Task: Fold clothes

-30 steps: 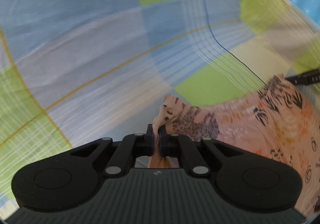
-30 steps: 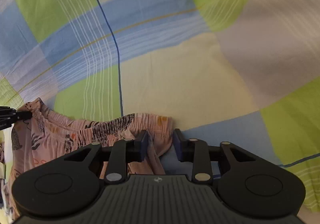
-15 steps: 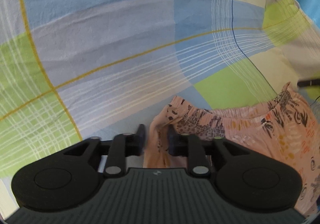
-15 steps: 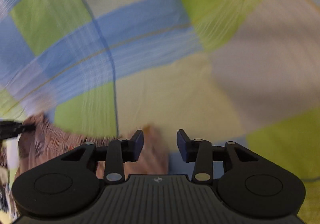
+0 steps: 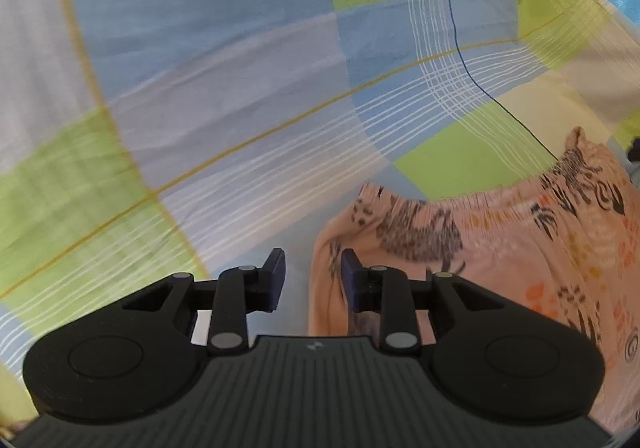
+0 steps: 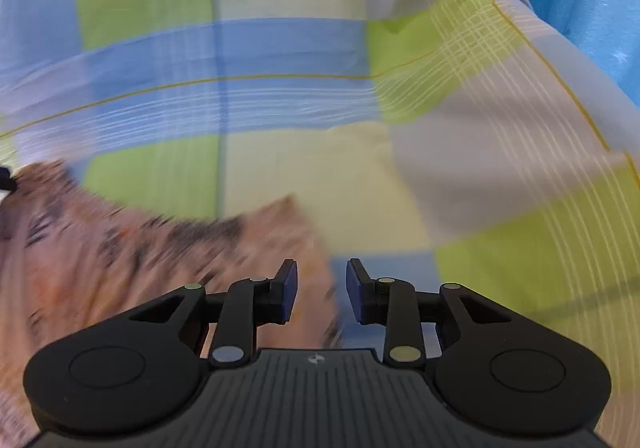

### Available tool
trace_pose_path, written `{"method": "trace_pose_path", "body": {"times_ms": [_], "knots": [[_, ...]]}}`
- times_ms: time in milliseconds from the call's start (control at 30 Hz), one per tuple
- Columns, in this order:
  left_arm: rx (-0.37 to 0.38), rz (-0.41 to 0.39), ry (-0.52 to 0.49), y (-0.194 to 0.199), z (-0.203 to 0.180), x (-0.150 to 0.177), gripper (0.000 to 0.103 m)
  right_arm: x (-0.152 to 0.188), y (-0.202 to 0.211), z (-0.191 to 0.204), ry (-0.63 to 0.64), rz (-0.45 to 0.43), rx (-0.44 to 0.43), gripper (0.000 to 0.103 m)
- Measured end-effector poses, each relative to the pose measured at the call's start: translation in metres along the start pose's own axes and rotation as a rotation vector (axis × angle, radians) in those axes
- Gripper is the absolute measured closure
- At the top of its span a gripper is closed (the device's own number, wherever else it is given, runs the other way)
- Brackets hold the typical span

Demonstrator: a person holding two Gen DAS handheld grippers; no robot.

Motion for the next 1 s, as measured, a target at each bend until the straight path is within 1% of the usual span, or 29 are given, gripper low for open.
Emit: {"method": "trace_pose_path", "body": {"times_ms": [67, 167, 233, 300, 400, 433, 500, 567, 633, 700, 767, 833, 933, 967, 1000], "knots": [[-0.017, -0.009, -0.013, 0.023, -0.005, 0.016, 0.073, 0.035, 0.028, 0.020, -0.012, 0.036, -0.059, 0.071], [0.034, 0.019, -0.008, 0.047, -0.021, 0.054, 0.073, 0.090, 0.053, 0.060, 0.001, 0.123, -0.152, 0.071], [0.068, 0.061, -0.030, 0.053, -0.031, 0.083, 0.073, 0.117, 0.058, 0.080, 0.012, 0.161, -0.159, 0.071], [0.083, 0.106, -0.080, 0.054, -0.039, 0.109, 0.073, 0.134, 0.058, 0.089, 0.019, 0.176, -0.152, 0.071], [0.035, 0.206, -0.175, 0.047, -0.033, 0.144, 0.073, 0.155, 0.053, 0.093, 0.042, 0.203, -0.133, 0.071], [0.017, 0.218, -0.182, 0.049, -0.028, 0.150, 0.071, 0.161, 0.052, 0.091, 0.054, 0.212, -0.126, 0.071], [-0.019, 0.228, -0.188, 0.053, -0.017, 0.157, 0.068, 0.161, 0.054, 0.089, 0.104, 0.225, -0.090, 0.072], [-0.064, 0.256, -0.153, 0.061, -0.004, 0.162, 0.069, 0.156, 0.058, 0.082, 0.097, 0.245, -0.062, 0.071], [-0.084, 0.281, -0.110, 0.072, 0.006, 0.168, 0.070, 0.141, 0.069, 0.079, 0.073, 0.223, -0.066, 0.071], [-0.089, 0.295, -0.088, 0.089, 0.011, 0.172, 0.070, 0.126, 0.084, 0.089, 0.096, 0.188, -0.085, 0.071], [-0.089, 0.303, -0.095, 0.105, 0.014, 0.171, 0.070, 0.108, 0.103, 0.114, 0.163, 0.139, -0.119, 0.071], [-0.078, 0.297, -0.126, 0.122, 0.017, 0.165, 0.070, 0.098, 0.124, 0.150, 0.241, 0.084, -0.163, 0.071], [-0.041, 0.279, -0.222, 0.138, 0.021, 0.150, 0.069, 0.090, 0.148, 0.215, 0.323, 0.023, -0.211, 0.071], [-0.027, 0.275, -0.274, 0.139, 0.023, 0.144, 0.068, 0.090, 0.152, 0.235, 0.325, 0.021, -0.225, 0.071], [-0.008, 0.268, -0.330, 0.139, 0.025, 0.138, 0.064, 0.089, 0.153, 0.259, 0.314, 0.027, -0.232, 0.071]]}}
Point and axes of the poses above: each gripper's, at about its wrist camera, not at the fingertips, and y roughly against the way its jaws point, z to its left, x to its underside, the point moved 10 cm from there along -y, roughly the way its jaws point, and after that the axes turned 13 degrees about x, right-handed, at the moved point
